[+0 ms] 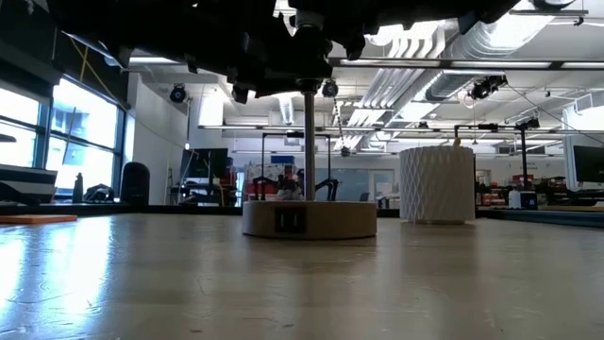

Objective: Screw lightbulb
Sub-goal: Insert the light bulb into the brown lamp

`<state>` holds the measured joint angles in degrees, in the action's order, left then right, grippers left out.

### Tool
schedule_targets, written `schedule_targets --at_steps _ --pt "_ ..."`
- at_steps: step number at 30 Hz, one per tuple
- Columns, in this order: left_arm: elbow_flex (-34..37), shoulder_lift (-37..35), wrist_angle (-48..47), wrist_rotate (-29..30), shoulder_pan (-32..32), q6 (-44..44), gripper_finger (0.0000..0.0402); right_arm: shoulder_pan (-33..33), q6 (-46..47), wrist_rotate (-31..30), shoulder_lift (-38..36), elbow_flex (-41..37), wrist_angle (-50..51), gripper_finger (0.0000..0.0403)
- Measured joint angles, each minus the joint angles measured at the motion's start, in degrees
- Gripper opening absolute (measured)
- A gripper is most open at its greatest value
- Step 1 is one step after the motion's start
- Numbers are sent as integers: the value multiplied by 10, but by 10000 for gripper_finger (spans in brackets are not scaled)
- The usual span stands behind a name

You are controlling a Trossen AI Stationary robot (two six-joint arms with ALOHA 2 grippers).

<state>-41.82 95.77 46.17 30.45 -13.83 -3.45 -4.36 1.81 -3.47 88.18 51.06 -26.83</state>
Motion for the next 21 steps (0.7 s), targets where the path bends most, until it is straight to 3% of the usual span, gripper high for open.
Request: schedule_targets --at_steps 11,21 --pt "-5 1 -9 84 -13 -37 140 1 37 -59 1 27 56 138" --pt "-101 -4 -239 93 -15 -94 151 2 20 -42 0 24 58 138"
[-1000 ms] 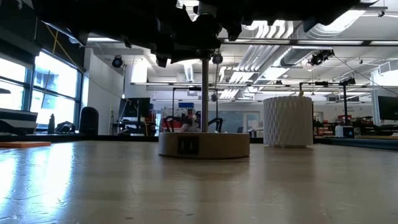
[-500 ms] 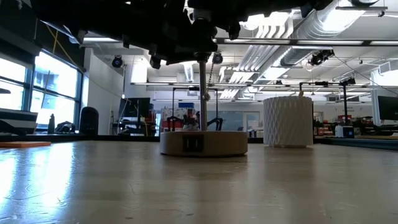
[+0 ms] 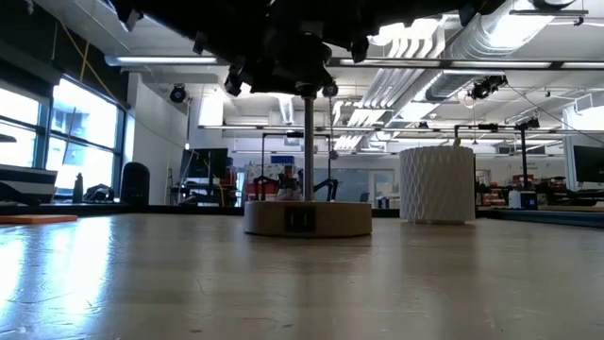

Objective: Screw lightbulb
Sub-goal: Insert the light bulb into the brown lamp

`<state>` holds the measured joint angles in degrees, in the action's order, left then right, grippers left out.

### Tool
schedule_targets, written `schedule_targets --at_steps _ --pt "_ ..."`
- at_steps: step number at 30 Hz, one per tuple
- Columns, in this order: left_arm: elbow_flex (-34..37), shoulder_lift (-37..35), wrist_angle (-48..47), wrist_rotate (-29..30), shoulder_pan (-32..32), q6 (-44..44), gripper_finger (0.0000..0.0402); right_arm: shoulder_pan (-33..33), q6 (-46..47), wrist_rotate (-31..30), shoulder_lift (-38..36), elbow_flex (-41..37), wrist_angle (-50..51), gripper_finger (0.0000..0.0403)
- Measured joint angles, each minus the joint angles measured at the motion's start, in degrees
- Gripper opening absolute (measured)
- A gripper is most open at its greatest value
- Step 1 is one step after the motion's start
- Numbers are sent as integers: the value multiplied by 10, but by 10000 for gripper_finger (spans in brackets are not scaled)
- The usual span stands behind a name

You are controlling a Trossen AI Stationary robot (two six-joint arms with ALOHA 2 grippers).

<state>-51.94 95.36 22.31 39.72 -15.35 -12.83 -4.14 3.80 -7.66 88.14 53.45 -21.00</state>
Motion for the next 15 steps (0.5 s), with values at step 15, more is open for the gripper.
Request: schedule_targets --at_steps 15 --pt "-6 -50 -94 -76 -1 88 245 15 -30 92 -4 1 -22 138"
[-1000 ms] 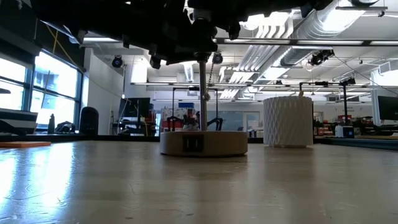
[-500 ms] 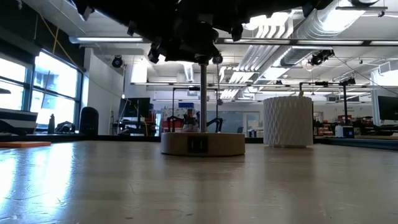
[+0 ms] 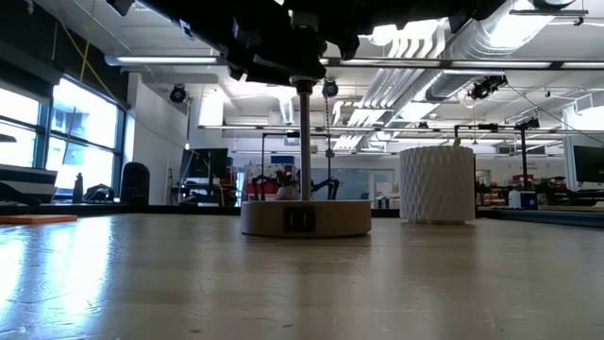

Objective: Screw lightbulb
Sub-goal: Insert the light bulb into the brown lamp

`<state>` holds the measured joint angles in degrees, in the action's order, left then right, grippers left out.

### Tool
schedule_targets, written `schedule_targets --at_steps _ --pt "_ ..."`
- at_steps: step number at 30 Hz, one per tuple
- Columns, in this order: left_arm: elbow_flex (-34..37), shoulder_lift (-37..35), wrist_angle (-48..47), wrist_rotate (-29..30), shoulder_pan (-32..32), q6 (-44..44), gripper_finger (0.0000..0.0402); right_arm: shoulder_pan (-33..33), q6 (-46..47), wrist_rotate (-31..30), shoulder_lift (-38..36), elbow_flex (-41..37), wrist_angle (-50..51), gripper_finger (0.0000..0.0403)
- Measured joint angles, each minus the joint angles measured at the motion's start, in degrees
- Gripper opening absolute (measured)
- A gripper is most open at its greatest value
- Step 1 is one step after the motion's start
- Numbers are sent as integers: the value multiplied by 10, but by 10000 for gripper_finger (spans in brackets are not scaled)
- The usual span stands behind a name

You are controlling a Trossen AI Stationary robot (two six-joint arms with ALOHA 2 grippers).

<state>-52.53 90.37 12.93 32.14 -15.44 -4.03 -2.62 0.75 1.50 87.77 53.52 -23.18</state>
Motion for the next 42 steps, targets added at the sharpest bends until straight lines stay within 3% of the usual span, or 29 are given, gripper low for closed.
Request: schedule_targets --at_steps 7,17,21,30,34,42 --pt "0 7 18 -9 3 -2 154 11 -23 68 0 -1 -13 138" --pt "0 7 22 -92 5 14 147 19 -98 206 1 -1 -38 138" --pt "0 6 18 -128 11 -2 147 18 -98 189 1 -2 -42 138" --pt "-1 7 17 -189 21 -19 147 19 -133 243 3 -3 -74 137" --pt "-1 5 16 -207 21 -38 146 2 -136 182 2 -3 -93 137" --pt "-1 6 -12 -186 19 -45 146 0 -113 164 1 -2 -72 137"
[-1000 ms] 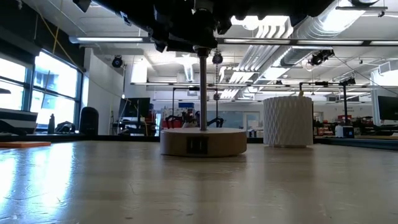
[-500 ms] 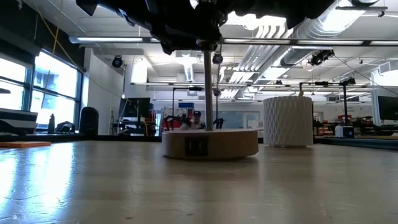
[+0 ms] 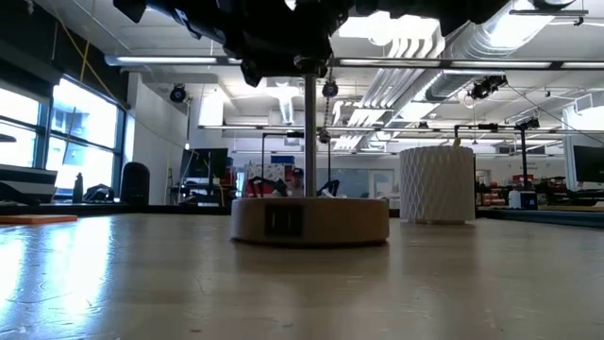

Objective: Screw lightbulb
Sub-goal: Insert the light bulb into the brown lamp

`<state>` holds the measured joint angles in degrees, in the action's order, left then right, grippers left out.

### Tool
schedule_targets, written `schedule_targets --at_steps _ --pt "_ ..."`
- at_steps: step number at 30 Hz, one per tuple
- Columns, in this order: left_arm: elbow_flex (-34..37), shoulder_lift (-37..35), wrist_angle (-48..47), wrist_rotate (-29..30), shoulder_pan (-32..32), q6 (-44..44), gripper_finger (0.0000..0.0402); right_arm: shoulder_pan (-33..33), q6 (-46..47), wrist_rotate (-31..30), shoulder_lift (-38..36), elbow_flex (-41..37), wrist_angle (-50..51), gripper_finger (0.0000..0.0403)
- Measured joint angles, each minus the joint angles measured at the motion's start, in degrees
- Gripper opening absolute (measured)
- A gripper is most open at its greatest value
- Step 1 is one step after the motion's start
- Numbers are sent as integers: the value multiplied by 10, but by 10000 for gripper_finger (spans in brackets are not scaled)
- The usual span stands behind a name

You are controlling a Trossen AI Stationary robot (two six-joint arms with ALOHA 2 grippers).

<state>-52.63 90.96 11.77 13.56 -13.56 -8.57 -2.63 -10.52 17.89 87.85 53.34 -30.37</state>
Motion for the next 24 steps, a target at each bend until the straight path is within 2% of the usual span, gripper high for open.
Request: schedule_targets --at_steps 4,8,11,14,19,24 --pt "0 0 -9 38 0 -3 149 6 36 -31 -2 2 12 137" --pt "0 -1 -12 77 -1 3 193 9 48 -38 -3 29 74 137" --pt "1 -1 -11 101 -4 15 208 7 30 -58 -4 49 119 137" --pt "1 -1 -13 123 -12 24 207 8 33 -60 -4 51 122 137" --pt "3 3 -45 145 -23 41 196 15 63 -142 -3 53 111 137" --pt "3 3 -49 157 -36 37 189 17 90 -142 -2 51 110 137"
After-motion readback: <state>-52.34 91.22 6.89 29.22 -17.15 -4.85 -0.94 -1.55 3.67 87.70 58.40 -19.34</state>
